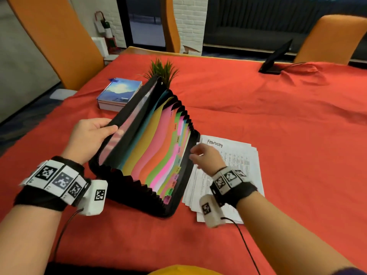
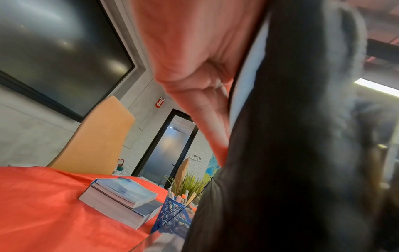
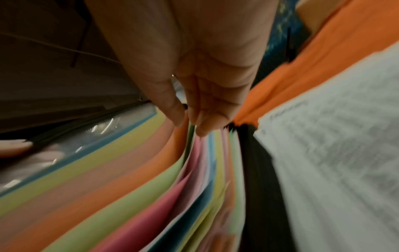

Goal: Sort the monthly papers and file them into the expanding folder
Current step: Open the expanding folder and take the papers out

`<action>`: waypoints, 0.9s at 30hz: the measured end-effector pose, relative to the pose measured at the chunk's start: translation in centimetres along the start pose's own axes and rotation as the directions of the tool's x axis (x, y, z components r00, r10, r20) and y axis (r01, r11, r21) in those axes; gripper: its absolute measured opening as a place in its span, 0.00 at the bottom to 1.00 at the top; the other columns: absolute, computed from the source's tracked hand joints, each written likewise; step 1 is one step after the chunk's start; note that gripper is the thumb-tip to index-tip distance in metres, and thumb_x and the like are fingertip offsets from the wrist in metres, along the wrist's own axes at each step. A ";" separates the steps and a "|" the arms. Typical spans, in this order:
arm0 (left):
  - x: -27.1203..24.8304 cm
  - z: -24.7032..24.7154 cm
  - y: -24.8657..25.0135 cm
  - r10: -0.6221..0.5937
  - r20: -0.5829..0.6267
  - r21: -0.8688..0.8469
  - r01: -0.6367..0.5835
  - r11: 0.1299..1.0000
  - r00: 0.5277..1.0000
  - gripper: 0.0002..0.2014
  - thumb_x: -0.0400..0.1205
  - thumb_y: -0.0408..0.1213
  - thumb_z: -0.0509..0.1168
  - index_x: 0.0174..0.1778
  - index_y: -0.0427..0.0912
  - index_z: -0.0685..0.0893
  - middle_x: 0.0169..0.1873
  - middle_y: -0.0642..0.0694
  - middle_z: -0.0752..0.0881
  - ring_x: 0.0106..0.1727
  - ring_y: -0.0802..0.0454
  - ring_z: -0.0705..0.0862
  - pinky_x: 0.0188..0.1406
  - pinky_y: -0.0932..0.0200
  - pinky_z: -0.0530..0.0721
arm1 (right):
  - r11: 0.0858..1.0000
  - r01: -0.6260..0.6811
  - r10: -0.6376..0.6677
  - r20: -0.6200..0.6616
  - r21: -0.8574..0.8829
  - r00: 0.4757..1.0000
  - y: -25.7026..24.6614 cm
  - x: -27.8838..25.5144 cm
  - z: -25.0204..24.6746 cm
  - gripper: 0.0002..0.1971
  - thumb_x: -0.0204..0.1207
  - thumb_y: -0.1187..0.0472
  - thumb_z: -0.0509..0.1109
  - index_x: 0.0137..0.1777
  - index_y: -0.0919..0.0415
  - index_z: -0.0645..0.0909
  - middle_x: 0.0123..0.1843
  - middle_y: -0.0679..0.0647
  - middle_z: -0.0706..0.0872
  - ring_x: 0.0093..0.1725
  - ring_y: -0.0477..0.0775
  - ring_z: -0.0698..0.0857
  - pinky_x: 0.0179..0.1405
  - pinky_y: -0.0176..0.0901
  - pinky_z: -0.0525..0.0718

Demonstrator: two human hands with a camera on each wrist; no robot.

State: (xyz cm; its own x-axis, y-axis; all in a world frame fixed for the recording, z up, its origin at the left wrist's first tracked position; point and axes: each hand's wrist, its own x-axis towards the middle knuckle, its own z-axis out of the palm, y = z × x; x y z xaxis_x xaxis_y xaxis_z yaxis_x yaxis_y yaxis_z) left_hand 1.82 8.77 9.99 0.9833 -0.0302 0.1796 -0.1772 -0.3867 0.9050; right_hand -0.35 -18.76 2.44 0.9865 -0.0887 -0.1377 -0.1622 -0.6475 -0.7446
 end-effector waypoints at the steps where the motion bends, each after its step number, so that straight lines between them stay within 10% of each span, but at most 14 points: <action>1: 0.0 -0.1 0.0 -0.005 0.004 0.002 0.005 1.000 1.000 0.26 0.79 0.27 0.65 0.28 0.69 0.88 0.24 0.68 0.86 0.28 0.72 0.81 0.34 0.78 0.76 | 0.998 -0.026 0.023 0.049 0.060 0.999 -1.0 0.4 1.4 0.12 0.75 0.65 0.65 0.58 0.65 0.79 0.49 0.59 0.86 0.41 0.56 0.85 0.46 0.49 0.87; 5: 0.0 -0.8 -0.2 -0.034 0.004 0.031 0.034 0.999 0.999 0.20 0.78 0.29 0.67 0.33 0.63 0.90 0.33 0.54 0.91 0.38 0.59 0.83 0.47 0.61 0.78 | 0.983 -0.179 0.166 0.220 0.043 0.961 -2.3 2.2 5.8 0.15 0.77 0.63 0.66 0.62 0.67 0.76 0.48 0.62 0.86 0.39 0.57 0.87 0.42 0.47 0.88; 9: -0.2 -1.2 -0.4 -0.050 0.000 0.023 0.050 0.998 0.999 0.14 0.79 0.30 0.66 0.37 0.55 0.91 0.42 0.36 0.89 0.42 0.50 0.80 0.45 0.55 0.74 | 0.947 -0.320 0.313 0.199 0.003 0.929 -2.4 3.3 7.4 0.10 0.74 0.57 0.69 0.38 0.65 0.76 0.42 0.62 0.85 0.40 0.58 0.86 0.46 0.50 0.87; 14: -0.2 -1.5 -0.6 -0.047 -0.028 -0.009 0.046 0.999 0.999 0.12 0.79 0.28 0.66 0.38 0.50 0.89 0.30 0.57 0.89 0.34 0.62 0.82 0.39 0.69 0.77 | 0.845 -0.256 0.306 -0.032 0.469 0.952 -3.7 3.5 9.0 0.13 0.77 0.64 0.62 0.61 0.61 0.69 0.42 0.61 0.86 0.37 0.57 0.87 0.43 0.53 0.87; 17: -0.1 -1.7 -0.6 -0.031 -0.039 -0.016 0.031 0.999 0.999 0.13 0.79 0.28 0.66 0.37 0.51 0.89 0.28 0.63 0.88 0.31 0.69 0.82 0.35 0.76 0.77 | 0.666 -0.129 0.271 -0.077 0.735 0.960 -5.1 2.4 9.2 0.13 0.76 0.73 0.54 0.54 0.57 0.65 0.28 0.53 0.79 0.19 0.45 0.79 0.24 0.42 0.81; 27: 0.0 -2.9 -1.0 -0.065 -0.049 -0.065 0.062 0.996 0.997 0.16 0.78 0.29 0.66 0.36 0.57 0.91 0.33 0.57 0.91 0.38 0.56 0.85 0.46 0.58 0.80 | 0.834 -0.054 0.186 -0.187 0.549 0.965 -5.0 2.5 8.0 0.13 0.75 0.67 0.60 0.57 0.53 0.68 0.49 0.57 0.75 0.30 0.54 0.83 0.37 0.56 0.88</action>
State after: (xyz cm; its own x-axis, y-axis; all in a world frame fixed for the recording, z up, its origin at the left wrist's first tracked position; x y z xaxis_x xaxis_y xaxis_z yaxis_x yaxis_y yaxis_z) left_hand 1.91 11.79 10.23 0.9895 0.0403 0.1387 -0.1181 -0.3275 0.9375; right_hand 2.78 -9.71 0.55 0.9257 -0.3478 -0.1490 -0.2014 -0.1195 -0.9722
